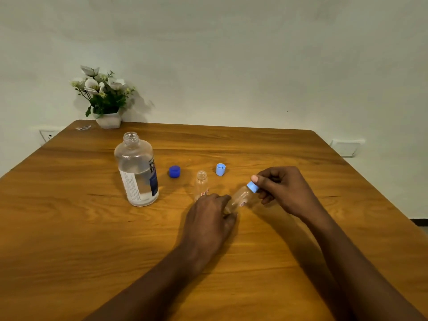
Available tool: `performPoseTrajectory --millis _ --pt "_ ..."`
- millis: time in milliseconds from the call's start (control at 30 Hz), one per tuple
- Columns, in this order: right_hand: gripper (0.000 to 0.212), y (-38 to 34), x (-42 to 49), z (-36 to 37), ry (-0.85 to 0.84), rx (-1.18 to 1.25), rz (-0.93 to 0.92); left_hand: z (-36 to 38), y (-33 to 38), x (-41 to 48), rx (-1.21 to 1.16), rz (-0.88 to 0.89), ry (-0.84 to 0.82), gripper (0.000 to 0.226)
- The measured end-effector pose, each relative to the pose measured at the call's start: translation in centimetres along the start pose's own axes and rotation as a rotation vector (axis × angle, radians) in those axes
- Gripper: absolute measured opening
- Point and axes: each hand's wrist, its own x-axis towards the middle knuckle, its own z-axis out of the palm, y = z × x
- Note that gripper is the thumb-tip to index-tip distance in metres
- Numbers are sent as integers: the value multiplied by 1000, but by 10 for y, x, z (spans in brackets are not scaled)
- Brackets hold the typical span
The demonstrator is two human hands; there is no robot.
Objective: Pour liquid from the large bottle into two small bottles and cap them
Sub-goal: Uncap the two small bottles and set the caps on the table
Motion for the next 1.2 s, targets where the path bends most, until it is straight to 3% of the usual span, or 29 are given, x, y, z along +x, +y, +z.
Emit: performPoseTrajectory --millis 133,333,467,567,700,833,933,1000,1067,1200 --pt "11 9 3 -6 -93 72 -5 1 0 3 3 21 -30 37" --pt "36 12 -2 -19 -166 61 -56 4 -1 4 -53 24 -29 41" --pt "27 6 -3 -19 -106 83 3 5 -1 2 -80 17 -21 42" --pt "38 11 -3 -17 -123 10 43 6 -1 1 -90 25 -2 39" --pt "13 12 -5 -21 -173 50 27 8 -2 0 -91 16 5 43" --pt "39 12 -6 -25 -189 26 2 8 -2 0 -101 16 9 43" --pt "24 10 -7 -21 -148 8 52 9 -3 0 -103 16 12 43" --pt "47 11 -6 -19 -160 2 86 9 -4 -1 -107 21 20 42" --pt "55 10 -6 -18 -195 -2 113 8 -4 -1 -106 24 9 43" --pt "23 10 -8 -21 -228 8 78 8 -5 -1 -97 26 1 44"
